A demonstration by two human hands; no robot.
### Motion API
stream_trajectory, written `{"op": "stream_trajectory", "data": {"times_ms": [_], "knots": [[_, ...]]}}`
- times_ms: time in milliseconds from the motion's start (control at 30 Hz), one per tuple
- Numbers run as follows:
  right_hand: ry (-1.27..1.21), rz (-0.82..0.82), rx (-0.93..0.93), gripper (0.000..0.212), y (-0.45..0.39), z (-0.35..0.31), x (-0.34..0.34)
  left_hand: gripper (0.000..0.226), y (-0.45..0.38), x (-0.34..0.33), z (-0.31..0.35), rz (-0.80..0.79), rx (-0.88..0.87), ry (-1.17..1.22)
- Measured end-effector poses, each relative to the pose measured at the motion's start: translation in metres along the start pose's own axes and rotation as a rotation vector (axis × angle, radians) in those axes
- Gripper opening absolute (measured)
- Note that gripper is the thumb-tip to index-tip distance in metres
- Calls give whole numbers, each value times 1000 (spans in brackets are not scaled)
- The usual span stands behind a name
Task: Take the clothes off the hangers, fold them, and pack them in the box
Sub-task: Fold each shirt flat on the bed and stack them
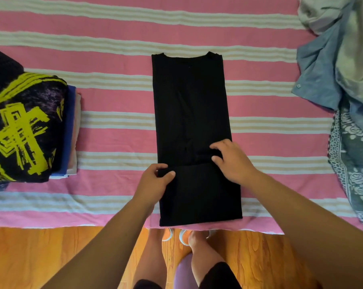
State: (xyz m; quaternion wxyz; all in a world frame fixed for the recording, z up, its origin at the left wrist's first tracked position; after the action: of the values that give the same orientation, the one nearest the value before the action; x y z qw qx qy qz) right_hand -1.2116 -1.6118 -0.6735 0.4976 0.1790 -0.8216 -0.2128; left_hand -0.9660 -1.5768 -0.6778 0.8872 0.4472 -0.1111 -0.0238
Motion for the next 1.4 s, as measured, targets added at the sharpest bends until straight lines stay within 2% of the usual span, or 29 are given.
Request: {"op": "stream_trajectory", "data": {"times_ms": [67, 167, 333, 467, 533, 633, 700, 767, 800, 833, 900, 933, 967, 1000, 1067, 1133, 1167, 1233, 1300, 1400], "knots": [[20, -71, -22, 35, -12, 3, 2, 36, -7, -2, 4, -22, -31, -95], [34, -145, -12, 29, -20, 4, 3, 37, -19, -8, 15, -66, -111, -378], [24, 7, 121, 20, -14, -2, 10, 13, -21, -22, 33, -203, -276, -746], [190, -180, 329, 63, 16, -13, -6, 11, 4, -18, 29, -310, -518, -868], [298, -221, 370, 70, 28, -15, -18, 12, 18, -14, 20, -347, -596, -913], [319, -157, 453, 47, 39, -21, -21, 14, 36, -11, 13, -333, -778, -1024], [307, -111, 520, 26, 47, -25, -19, 26, 46, -12, 14, -256, -865, -1066], [309, -68, 542, 23, 59, -25, -16, 51, 50, -17, 11, -170, -887, -1140], [324, -58, 561, 26, 65, -26, -14, 56, 52, -23, 9, -146, -897, -1184], [344, -77, 585, 30, 73, -28, -11, 50, 55, -30, 5, -145, -925, -1208], [328, -169, 608, 39, 88, -34, -3, 20, 66, -43, -3, -208, -982, -1252], [300, -207, 590, 44, 95, -34, 2, 14, 74, -47, -7, -247, -988, -1283], [269, -177, 563, 48, 98, -32, 10, 17, 84, -51, -13, -294, -1000, -1302], [232, -81, 505, 50, 97, -26, 18, 20, 97, -54, -19, -330, -1004, -1311], [131, 62, 218, 55, 85, -10, 29, 8, 125, -60, -32, -360, -1029, -1326], [-97, -62, -129, 74, 69, 2, 21, 13, 149, -70, -54, -397, -1057, -1314], [-202, -141, -228, 84, 64, 0, 10, 19, 158, -77, -67, -440, -1037, -1317], [-201, -205, -282, 100, 62, -14, -14, 46, 169, -87, -85, -487, -983, -1343], [-88, -236, -310, 107, 68, -31, -36, 60, 174, -94, -94, -444, -957, -1339], [194, -293, -252, 100, 86, -52, -62, 69, 181, -95, -102, -380, -928, -1297]]}}
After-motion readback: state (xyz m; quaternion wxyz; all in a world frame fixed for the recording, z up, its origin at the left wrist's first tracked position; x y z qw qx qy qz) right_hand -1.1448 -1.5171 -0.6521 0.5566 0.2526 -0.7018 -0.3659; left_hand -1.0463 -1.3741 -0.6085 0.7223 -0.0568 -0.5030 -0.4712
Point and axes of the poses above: each hand's wrist, its own y-axis away from the middle knuckle, its own x-axis out of the back of the hand, z = x × y, the point moved 3 cm from there along -y, towards the middle knuckle, and after that the axes turned 4 degrees about y, right-handed, at the moved point
